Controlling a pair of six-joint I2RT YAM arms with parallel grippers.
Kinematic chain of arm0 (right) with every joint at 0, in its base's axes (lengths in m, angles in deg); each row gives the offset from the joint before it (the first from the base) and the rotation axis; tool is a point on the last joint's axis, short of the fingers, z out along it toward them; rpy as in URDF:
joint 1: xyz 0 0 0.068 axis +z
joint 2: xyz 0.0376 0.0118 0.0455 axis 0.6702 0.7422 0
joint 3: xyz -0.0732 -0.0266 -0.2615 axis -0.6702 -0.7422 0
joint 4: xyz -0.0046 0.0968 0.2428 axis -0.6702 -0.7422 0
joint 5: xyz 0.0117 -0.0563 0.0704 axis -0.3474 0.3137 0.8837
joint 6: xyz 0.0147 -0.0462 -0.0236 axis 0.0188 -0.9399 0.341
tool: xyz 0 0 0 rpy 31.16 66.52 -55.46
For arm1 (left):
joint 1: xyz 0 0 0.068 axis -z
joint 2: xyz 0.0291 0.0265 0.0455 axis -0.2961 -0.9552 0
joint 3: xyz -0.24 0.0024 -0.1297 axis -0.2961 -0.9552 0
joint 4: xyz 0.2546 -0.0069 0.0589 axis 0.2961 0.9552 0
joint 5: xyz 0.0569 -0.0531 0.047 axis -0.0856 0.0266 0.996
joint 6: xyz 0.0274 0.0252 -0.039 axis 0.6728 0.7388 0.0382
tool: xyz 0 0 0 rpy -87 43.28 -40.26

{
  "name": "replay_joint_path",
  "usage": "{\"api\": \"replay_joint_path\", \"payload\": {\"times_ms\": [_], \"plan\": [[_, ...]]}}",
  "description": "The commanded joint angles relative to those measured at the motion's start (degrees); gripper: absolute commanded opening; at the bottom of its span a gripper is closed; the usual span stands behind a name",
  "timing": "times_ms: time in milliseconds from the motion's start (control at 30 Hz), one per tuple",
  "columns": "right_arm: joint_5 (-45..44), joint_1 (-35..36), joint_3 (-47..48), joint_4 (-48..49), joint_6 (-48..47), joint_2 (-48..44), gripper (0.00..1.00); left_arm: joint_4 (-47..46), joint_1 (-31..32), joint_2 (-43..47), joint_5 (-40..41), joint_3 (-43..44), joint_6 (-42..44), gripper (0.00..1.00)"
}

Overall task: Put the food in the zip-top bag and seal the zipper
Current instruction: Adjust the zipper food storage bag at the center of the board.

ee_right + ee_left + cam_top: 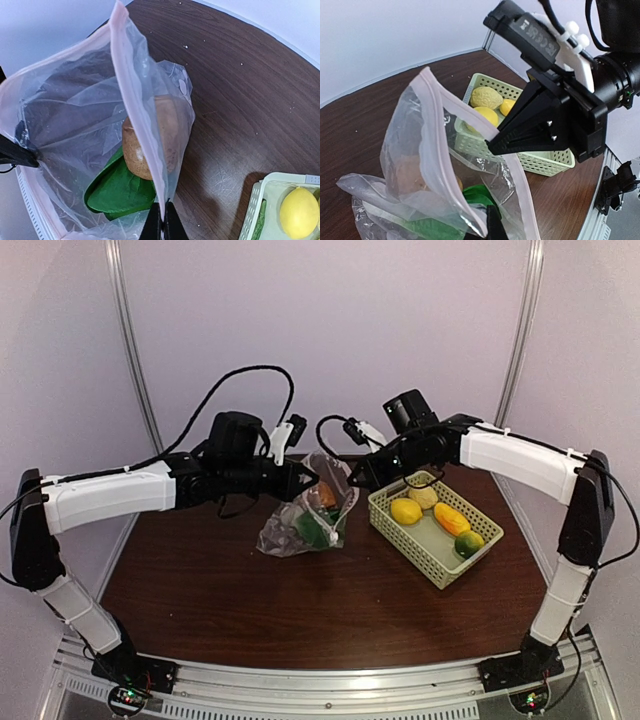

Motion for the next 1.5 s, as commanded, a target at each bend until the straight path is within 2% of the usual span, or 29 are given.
{"api": "replay_joint_path", "payload": {"times_ms": [0, 67, 133, 200, 267, 333, 367, 467, 633, 733, 833, 900, 967, 1067, 1233, 1333, 1467], "plan": [[1.19, 0.05, 10.63, -5.63, -0.16, 1.21, 0.00, 2.08, 0.30, -0.25, 3.45, 3.78, -0.16, 0.00], [1.59, 0.11, 19.82, -9.98, -1.43, 1.43, 0.00, 12.04, 0.27, -0.33, 9.22, 10.65, -1.13, 0.00], [-4.63, 0.70, 24.97, -11.03, -2.96, 0.23, 0.00, 18.54, 0.51, 0.91, 17.21, 15.21, 0.27, 0.00], [-9.12, 1.33, 26.76, -10.60, -5.29, 0.17, 0.00, 17.51, -0.03, 2.37, 24.61, 12.65, 0.49, 0.00], [-8.94, 1.34, 29.04, -11.45, -6.09, 0.79, 0.00, 20.64, 0.60, 2.37, 24.33, 16.17, 0.30, 0.00], [-8.39, 1.35, 29.62, -11.14, -5.63, 1.12, 0.00, 18.89, 2.27, 2.39, 33.03, 15.41, 4.01, 0.00], [-7.94, 1.53, 30.09, -11.32, -5.69, 1.83, 0.00, 19.82, 0.92, 1.17, 33.41, 16.65, 4.49, 0.00], [-7.03, 2.05, 30.74, -12.13, -5.66, 3.39, 0.00, 26.50, 0.56, -1.96, 30.47, 23.61, 6.49, 0.00], [-3.50, 2.62, 27.73, -10.98, -5.74, 4.06, 0.00, 23.62, 0.57, -1.13, 31.12, 22.72, 10.59, 0.00], [0.24, 2.86, 24.26, -9.95, -4.75, 4.38, 0.01, 21.60, 0.57, -1.11, 23.80, 21.26, 11.27, 0.00], [2.54, 3.10, 20.50, -9.28, -4.49, 4.04, 0.10, 19.52, 0.57, -2.32, 16.20, 18.66, 10.34, 0.00], [2.16, 3.09, 18.54, -9.27, -4.81, 3.29, 0.24, 19.12, 0.57, -3.52, 14.84, 17.31, 9.35, 0.00], [0.61, 2.98, 17.29, -10.38, -5.91, 1.96, 0.44, 18.50, 0.57, -4.31, 14.50, 16.19, 9.33, 0.00], [-1.97, 1.96, 13.20, -10.64, -7.67, -2.01, 0.57, 17.34, 0.44, -4.81, 13.47, 14.94, 10.31, 0.00], [-5.52, -3.12, 1.23, -9.03, -11.21, -8.96, 0.61, 17.99, 0.39, -6.16, 11.33, 14.93, 13.05, 0.00], [-5.12, -9.06, -4.62, -9.04, -13.56, -10.37, 0.60, 18.23, 0.30, -6.50, 10.32, 14.17, 13.89, 0.00], [-5.70, -15.46, -6.91, -11.65, -20.83, -8.90, 0.60, 16.36, -0.02, -6.22, 5.82, 12.10, 13.74, 0.00]]}}
